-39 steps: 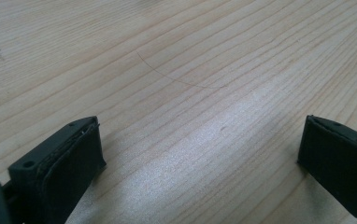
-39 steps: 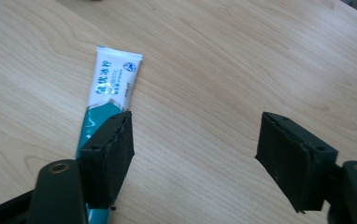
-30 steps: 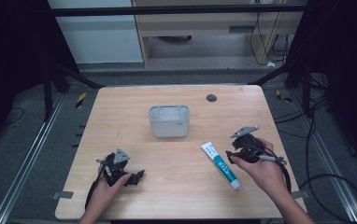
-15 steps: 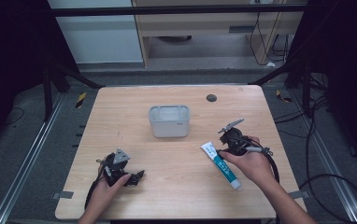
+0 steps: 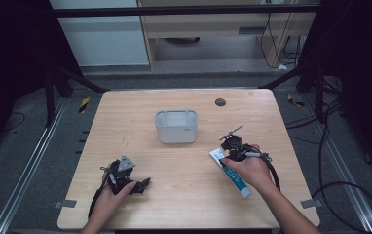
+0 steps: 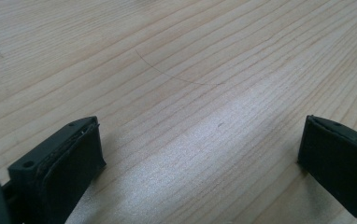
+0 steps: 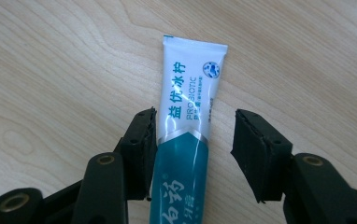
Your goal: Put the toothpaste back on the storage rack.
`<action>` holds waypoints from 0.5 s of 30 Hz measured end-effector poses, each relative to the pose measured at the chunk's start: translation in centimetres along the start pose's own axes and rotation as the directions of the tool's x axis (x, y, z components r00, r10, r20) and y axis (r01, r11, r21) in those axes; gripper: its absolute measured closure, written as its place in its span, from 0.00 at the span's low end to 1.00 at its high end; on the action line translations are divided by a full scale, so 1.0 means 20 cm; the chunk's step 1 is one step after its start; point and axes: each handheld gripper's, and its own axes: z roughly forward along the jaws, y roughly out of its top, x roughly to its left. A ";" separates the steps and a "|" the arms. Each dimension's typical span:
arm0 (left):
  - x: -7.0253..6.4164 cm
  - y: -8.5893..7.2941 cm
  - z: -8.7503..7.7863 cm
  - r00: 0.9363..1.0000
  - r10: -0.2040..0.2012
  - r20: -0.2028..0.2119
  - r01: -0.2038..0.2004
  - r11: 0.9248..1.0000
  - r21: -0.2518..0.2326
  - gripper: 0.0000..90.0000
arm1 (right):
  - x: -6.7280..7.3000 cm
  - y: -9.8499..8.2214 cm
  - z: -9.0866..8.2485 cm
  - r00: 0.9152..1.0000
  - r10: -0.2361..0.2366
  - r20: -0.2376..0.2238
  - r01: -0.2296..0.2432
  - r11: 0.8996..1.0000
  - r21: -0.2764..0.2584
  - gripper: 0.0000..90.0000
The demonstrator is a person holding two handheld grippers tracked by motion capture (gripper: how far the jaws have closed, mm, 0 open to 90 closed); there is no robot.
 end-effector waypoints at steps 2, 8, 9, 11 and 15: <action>0.00 0.00 0.00 1.000 0.000 0.000 0.000 1.000 0.000 0.00 | 0.00 0.00 0.03 1.000 0.004 -0.005 -0.004 1.000 0.007 0.55; 0.00 0.00 0.00 1.000 -0.001 0.001 0.001 1.000 -0.002 0.00 | 0.01 0.01 0.08 1.000 0.009 -0.013 -0.009 0.999 0.036 0.53; 0.00 0.00 0.00 1.000 -0.001 0.001 0.001 1.000 -0.002 0.00 | 0.01 0.01 0.08 1.000 0.009 -0.013 -0.009 0.999 0.036 0.53; 0.00 0.00 0.00 1.000 -0.001 0.001 0.001 1.000 -0.002 0.00 | 0.01 0.02 0.09 1.000 0.011 -0.013 -0.011 0.999 0.044 0.53; 0.00 0.00 0.00 1.000 -0.001 0.001 0.001 1.000 -0.002 0.00 | 0.02 0.03 0.11 1.000 0.011 -0.012 -0.011 0.998 0.061 0.53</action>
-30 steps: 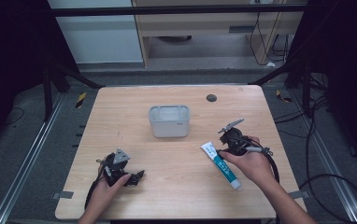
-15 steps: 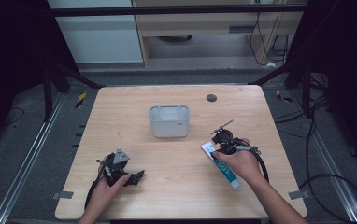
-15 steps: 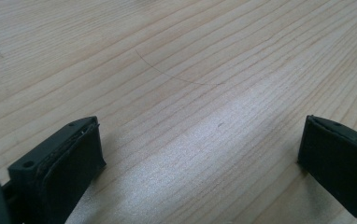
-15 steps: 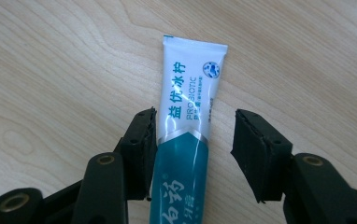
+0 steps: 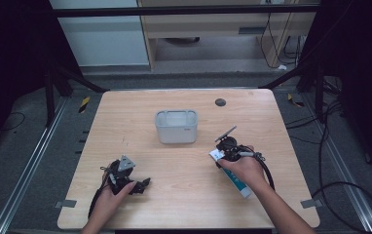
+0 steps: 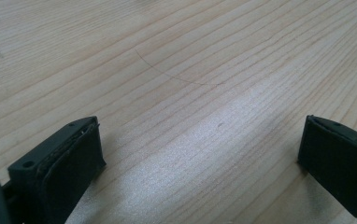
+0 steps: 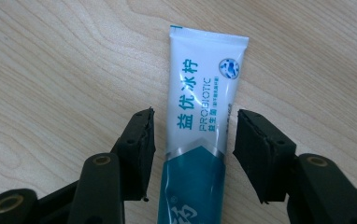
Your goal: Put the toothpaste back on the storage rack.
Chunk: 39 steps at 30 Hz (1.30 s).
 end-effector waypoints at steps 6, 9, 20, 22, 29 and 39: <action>0.00 0.00 0.00 1.000 0.000 0.000 0.000 1.000 0.000 0.00 | 0.00 0.01 0.01 1.000 -0.007 -0.003 0.007 1.000 0.015 0.54; 0.00 0.00 0.00 1.000 0.000 0.000 0.000 1.000 0.000 0.00 | 0.00 0.01 0.02 1.000 0.004 -0.007 -0.004 1.000 0.028 0.54; 0.00 0.00 0.00 1.000 0.000 0.000 0.000 1.000 0.000 0.00 | -0.02 0.03 0.03 1.000 0.000 -0.006 0.000 0.998 0.057 0.56; 0.00 0.00 0.00 1.000 0.000 0.000 0.000 1.000 0.000 0.00 | -0.02 0.03 0.03 1.000 -0.002 -0.007 0.003 0.998 0.061 0.56; 0.00 0.00 0.00 1.000 0.000 0.000 0.000 1.000 0.000 0.00 | -0.02 0.03 0.04 1.000 -0.007 -0.006 0.007 0.997 0.074 0.57; 0.00 0.00 0.00 1.000 -0.001 0.000 0.001 1.000 0.000 0.00 | -0.01 0.04 0.05 1.000 -0.001 0.000 0.001 0.997 0.078 0.61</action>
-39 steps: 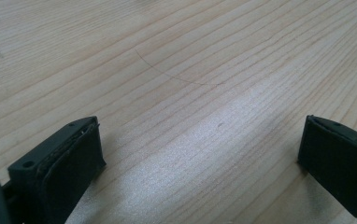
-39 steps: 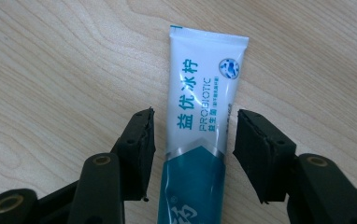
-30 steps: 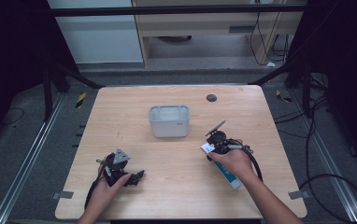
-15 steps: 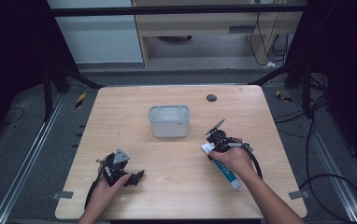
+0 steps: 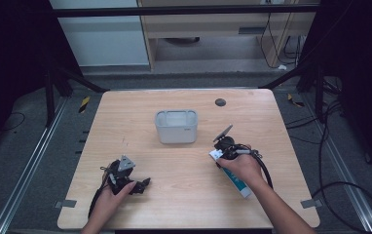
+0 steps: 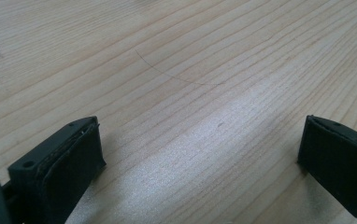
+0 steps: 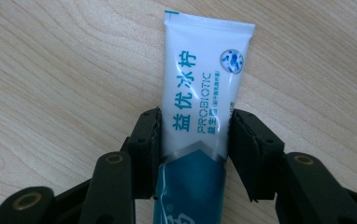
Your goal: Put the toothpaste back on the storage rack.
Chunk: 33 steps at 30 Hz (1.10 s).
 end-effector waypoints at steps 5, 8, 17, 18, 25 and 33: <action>0.00 0.00 0.00 1.000 0.000 0.000 0.000 1.000 0.000 0.00 | 0.00 0.00 0.00 1.000 0.007 0.004 -0.007 1.000 0.003 0.61; 0.00 0.00 0.00 1.000 0.000 0.000 0.000 1.000 0.000 0.00 | 0.00 0.00 0.00 1.000 0.011 0.008 -0.011 1.000 0.001 0.62; 0.00 0.00 0.00 1.000 0.000 0.000 0.000 1.000 0.000 0.00 | 0.01 0.00 0.00 1.000 0.008 0.021 -0.008 1.000 0.001 0.63; 0.00 0.00 0.00 1.000 0.000 0.000 0.000 1.000 0.000 0.00 | 0.01 0.00 0.00 1.000 0.008 0.022 -0.008 1.000 0.001 0.64; 0.00 0.00 0.00 1.000 0.000 -0.001 0.000 1.000 0.000 0.00 | 0.02 0.00 0.00 0.999 0.010 0.031 -0.010 1.000 -0.003 0.66; 0.00 0.00 0.00 1.000 -0.001 0.000 0.001 1.000 -0.001 0.00 | 0.02 0.00 -0.01 0.999 0.002 0.039 -0.002 1.000 -0.001 0.70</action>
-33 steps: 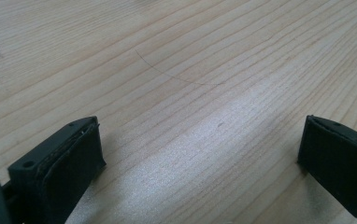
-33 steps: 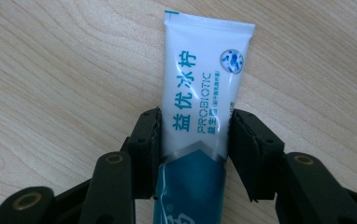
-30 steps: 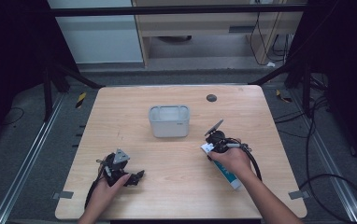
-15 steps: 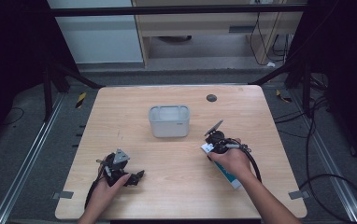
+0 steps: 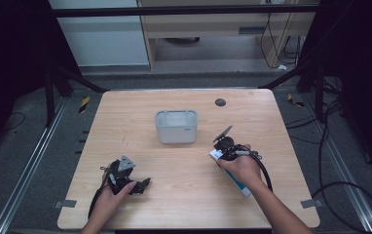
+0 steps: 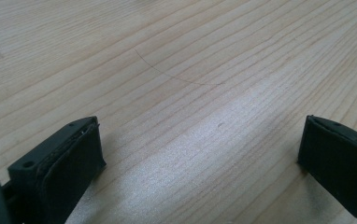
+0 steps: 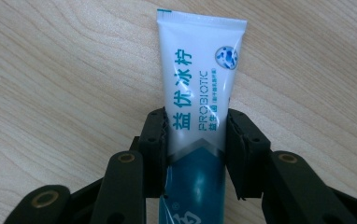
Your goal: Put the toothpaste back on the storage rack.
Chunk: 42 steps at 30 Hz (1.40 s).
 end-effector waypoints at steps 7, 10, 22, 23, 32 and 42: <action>0.00 0.00 0.00 1.000 0.000 0.000 0.000 1.000 0.000 0.00 | 0.00 0.00 0.00 1.000 -0.001 0.003 0.001 1.000 -0.001 0.72; 0.00 0.00 0.00 1.000 0.000 0.000 0.000 1.000 0.000 0.00 | 0.00 0.00 0.00 1.000 0.006 0.000 -0.006 1.000 0.000 0.73; 0.00 0.00 0.00 1.000 0.000 0.000 0.000 1.000 0.000 0.00 | -0.01 0.00 -0.01 1.000 0.016 -0.008 -0.016 1.000 -0.001 0.79; 0.00 0.00 0.00 1.000 -0.001 0.000 0.001 1.000 0.000 0.00 | -0.01 0.00 -0.02 1.000 0.018 -0.007 -0.018 1.000 -0.003 0.80; 0.00 0.00 0.00 1.000 0.000 0.000 0.000 1.000 0.000 0.00 | -0.02 -0.01 -0.03 1.000 0.024 -0.012 -0.024 0.999 -0.023 0.86; 0.00 0.00 0.00 1.000 0.001 0.000 -0.001 1.000 0.001 0.00 | -0.03 -0.01 -0.04 0.999 0.029 -0.025 -0.030 0.999 -0.026 0.88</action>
